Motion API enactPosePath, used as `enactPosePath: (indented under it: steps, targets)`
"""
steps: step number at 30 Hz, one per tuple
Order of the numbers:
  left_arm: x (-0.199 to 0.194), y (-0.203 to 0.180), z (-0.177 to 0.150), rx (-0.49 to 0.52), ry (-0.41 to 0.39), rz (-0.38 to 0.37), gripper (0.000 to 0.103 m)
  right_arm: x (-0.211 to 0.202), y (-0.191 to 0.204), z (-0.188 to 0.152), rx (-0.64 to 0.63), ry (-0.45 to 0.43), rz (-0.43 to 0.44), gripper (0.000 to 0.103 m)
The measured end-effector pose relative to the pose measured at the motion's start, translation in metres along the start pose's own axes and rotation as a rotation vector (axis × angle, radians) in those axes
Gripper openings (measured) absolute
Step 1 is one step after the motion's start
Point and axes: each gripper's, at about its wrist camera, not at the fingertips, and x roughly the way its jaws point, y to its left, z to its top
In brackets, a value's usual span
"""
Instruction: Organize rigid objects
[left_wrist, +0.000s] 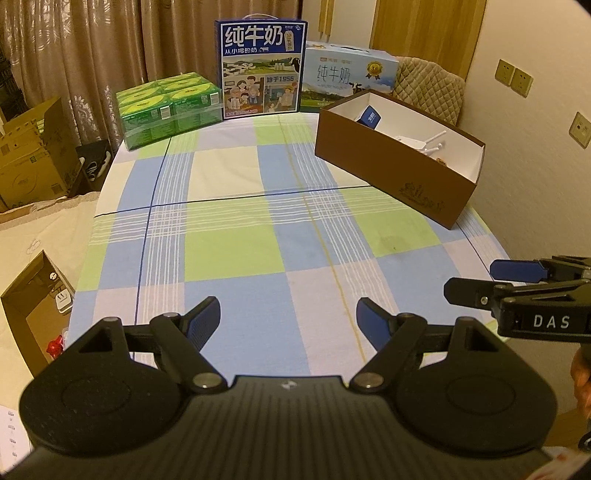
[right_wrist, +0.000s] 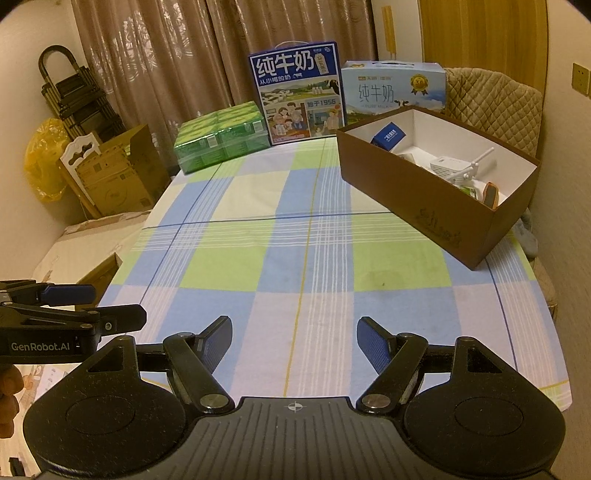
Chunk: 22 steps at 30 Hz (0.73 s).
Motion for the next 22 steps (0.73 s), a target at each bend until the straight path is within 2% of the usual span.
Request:
enactPosePath:
  steps: [22]
  targets:
    - [0.007,-0.013,0.009,0.019,-0.006,-0.004,0.078,0.0,-0.014,0.002,0.014,0.002,-0.003,0.072]
